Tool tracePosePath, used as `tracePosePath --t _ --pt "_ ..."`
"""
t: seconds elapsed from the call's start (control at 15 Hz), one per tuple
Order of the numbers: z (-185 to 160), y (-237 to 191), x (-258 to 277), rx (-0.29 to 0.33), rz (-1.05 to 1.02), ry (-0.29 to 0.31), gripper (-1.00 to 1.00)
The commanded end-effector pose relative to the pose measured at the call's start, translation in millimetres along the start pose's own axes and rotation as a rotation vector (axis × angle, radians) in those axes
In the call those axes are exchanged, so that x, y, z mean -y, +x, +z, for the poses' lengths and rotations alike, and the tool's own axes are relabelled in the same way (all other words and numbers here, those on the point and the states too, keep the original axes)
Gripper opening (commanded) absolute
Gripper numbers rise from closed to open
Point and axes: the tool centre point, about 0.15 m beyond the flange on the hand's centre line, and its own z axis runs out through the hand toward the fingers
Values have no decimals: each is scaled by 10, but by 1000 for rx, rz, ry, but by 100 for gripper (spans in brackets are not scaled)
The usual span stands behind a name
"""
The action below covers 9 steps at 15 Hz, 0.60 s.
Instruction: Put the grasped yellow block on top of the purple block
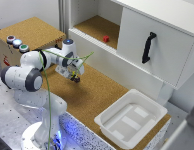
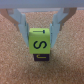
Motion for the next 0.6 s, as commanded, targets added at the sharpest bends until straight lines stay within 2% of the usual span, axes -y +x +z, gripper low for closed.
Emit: tracePosePath --t 0.0,0.27,0.33,0.53 --pt "300 196 60 3 -12 20 -100" --pt "436 301 111 21 -20 -2 -100" --pt "477 329 114 22 -16 -24 -100" --pt "527 415 84 24 2 -30 -100"
